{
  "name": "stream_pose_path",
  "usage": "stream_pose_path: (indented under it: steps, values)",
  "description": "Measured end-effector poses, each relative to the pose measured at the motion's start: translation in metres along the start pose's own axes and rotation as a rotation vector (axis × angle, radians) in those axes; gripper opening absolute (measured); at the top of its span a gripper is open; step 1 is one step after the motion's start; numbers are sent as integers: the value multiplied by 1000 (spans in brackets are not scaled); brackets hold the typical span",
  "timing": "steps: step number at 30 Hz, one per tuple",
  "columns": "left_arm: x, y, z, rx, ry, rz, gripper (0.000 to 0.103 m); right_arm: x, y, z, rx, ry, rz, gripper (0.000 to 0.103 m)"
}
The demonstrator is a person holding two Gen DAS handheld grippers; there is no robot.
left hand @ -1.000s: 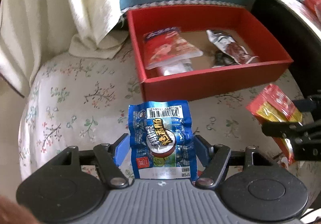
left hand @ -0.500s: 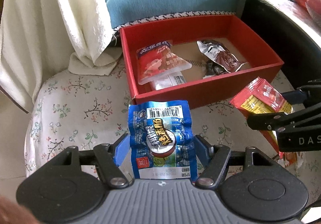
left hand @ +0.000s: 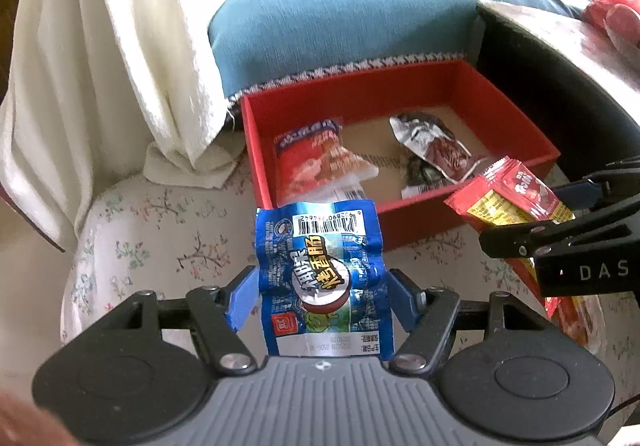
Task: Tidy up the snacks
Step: 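Carry the blue sausage pack and Trolli bag over the red box with both tools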
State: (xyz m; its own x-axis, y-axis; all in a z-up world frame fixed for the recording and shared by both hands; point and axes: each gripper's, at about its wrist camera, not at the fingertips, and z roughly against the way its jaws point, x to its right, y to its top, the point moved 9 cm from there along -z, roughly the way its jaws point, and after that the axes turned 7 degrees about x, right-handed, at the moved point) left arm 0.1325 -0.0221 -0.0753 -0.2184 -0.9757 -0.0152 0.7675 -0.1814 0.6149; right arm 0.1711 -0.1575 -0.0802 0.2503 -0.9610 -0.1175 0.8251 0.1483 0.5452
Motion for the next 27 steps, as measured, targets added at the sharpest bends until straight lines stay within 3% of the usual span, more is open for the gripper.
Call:
stream_pose_path:
  steps: [27]
  values:
    - [1,34,-5,76,28,8,61,10,34,5,86,-10,-69,70]
